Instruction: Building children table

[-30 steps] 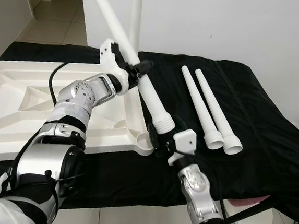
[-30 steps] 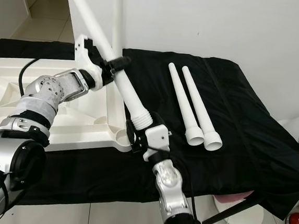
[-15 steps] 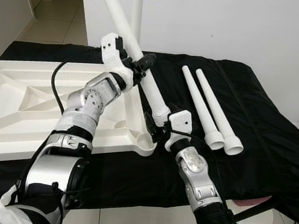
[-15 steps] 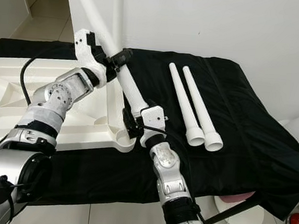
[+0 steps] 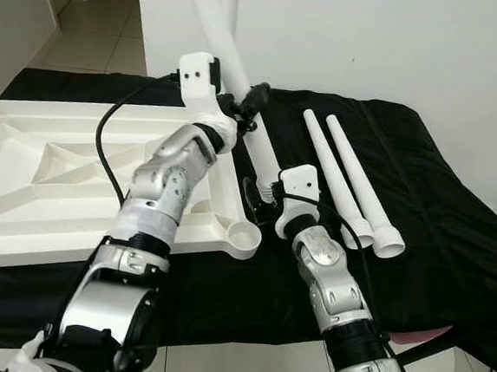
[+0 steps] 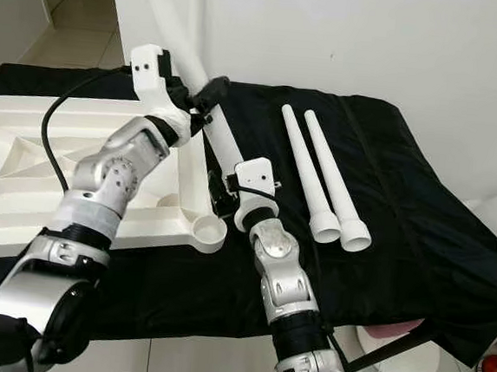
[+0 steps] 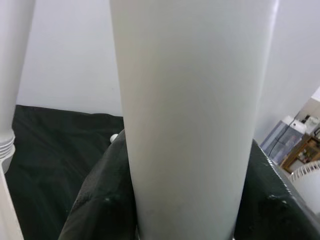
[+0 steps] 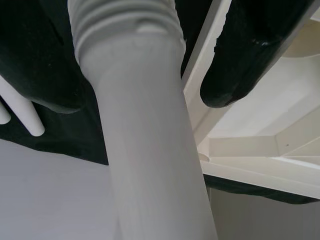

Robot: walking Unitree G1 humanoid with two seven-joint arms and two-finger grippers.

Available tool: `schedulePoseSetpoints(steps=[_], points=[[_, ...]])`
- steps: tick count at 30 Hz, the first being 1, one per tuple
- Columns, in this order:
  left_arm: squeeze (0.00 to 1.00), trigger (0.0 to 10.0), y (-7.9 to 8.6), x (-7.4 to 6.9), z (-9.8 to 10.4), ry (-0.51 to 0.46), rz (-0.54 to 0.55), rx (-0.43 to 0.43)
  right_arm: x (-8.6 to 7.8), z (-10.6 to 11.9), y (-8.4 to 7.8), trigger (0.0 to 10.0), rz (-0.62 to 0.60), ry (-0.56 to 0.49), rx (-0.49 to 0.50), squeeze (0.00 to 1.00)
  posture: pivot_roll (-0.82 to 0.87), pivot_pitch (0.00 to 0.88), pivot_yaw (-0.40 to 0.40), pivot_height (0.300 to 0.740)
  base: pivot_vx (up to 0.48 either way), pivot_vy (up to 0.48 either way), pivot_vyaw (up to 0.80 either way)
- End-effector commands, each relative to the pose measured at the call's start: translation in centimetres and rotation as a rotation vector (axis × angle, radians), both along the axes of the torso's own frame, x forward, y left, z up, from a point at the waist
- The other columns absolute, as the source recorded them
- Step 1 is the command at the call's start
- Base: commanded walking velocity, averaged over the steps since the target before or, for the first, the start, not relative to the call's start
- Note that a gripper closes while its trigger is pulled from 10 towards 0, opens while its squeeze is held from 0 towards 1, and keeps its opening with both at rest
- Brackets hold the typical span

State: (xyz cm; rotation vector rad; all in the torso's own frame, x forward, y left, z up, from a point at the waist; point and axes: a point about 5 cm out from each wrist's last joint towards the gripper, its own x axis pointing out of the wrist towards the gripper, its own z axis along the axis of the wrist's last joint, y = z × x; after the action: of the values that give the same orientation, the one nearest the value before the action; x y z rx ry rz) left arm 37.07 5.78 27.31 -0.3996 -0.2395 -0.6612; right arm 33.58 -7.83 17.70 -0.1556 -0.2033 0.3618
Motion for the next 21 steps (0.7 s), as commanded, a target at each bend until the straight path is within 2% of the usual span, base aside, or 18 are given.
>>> schedulePoseSetpoints(steps=[1,4,9,21], points=[[0.0,10.0,-0.9,-0.7,0.2,-0.045,0.0,0.027,0.4,0.0,-0.6,10.0,-0.027,0.013,-0.033,0.0,0.04,0.002,-0.045,0.74,0.0,0.0,0.0],[0.0,10.0,-1.5,-1.0,0.1,-0.052,-0.001,0.035,0.6,0.2,-0.6,10.0,-0.028,0.018,-0.045,0.0,0.04,0.0,-0.047,0.74,0.0,0.0,0.0],[0.0,10.0,-3.2,-2.1,-0.2,-0.098,0.001,0.081,1.3,0.9,-0.5,10.0,-0.036,0.021,-0.094,0.0,0.05,0.0,-0.048,0.74,0.0,0.0,0.0],[0.0,10.0,-4.2,-2.9,-0.3,-0.119,-0.003,0.1,1.2,0.5,0.0,10.0,-0.02,0.055,-0.123,0.0,0.05,0.0,-0.046,0.74,0.0,0.0,0.0]])
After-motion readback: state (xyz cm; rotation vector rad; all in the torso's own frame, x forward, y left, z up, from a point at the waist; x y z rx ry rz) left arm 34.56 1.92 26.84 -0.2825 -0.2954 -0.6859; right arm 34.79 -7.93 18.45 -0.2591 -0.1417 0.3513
